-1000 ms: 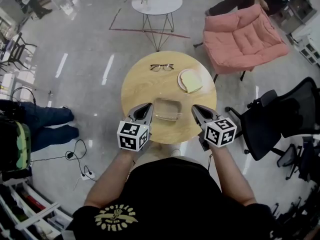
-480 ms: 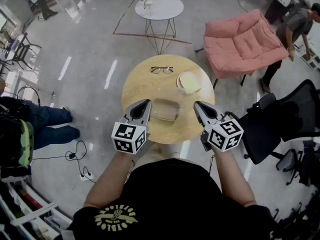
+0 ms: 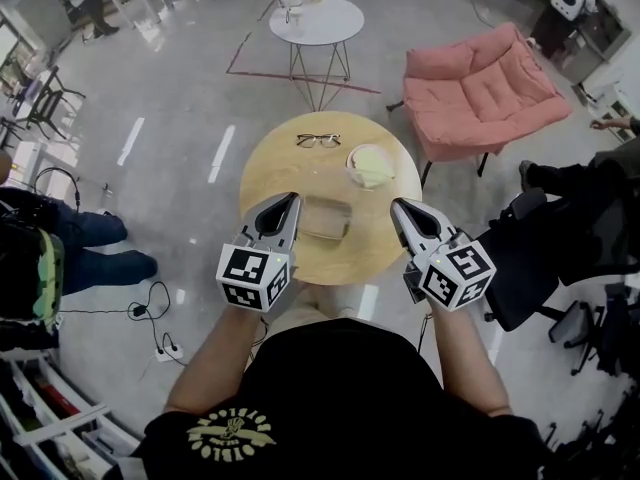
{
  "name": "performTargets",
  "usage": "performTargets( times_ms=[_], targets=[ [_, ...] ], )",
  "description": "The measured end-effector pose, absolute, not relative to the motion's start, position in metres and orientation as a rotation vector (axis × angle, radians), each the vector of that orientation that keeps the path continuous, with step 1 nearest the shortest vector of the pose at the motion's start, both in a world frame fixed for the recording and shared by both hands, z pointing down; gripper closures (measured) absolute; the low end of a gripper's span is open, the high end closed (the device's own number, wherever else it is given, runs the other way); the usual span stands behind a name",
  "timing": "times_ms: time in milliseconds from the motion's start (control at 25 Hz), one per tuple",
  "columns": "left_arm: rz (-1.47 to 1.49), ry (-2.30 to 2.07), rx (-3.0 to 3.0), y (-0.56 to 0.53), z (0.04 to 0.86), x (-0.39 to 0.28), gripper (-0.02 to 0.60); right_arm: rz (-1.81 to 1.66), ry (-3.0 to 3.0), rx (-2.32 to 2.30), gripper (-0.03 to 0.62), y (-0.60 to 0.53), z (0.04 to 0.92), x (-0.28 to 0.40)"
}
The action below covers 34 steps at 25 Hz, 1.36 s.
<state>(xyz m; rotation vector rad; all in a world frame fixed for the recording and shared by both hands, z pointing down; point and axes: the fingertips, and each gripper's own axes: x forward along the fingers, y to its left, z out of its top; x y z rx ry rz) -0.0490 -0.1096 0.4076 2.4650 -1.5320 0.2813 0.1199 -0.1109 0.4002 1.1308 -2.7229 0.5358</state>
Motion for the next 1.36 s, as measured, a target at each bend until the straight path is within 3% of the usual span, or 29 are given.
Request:
performTargets(
  times_ms=[400, 1360],
  targets=[
    [0.268, -1.590, 2.537, -0.093, 0.371, -0.041, 0.565, 0.379, -2.767, 1.115, 0.579, -0.097, 0.367, 0.126],
    [0.309, -1.640, 2.530, -0.065, 0.352, -0.027, 0.565, 0.406, -2.824, 1.096, 0.579, -0.080, 0.353, 0.140]
  ],
)
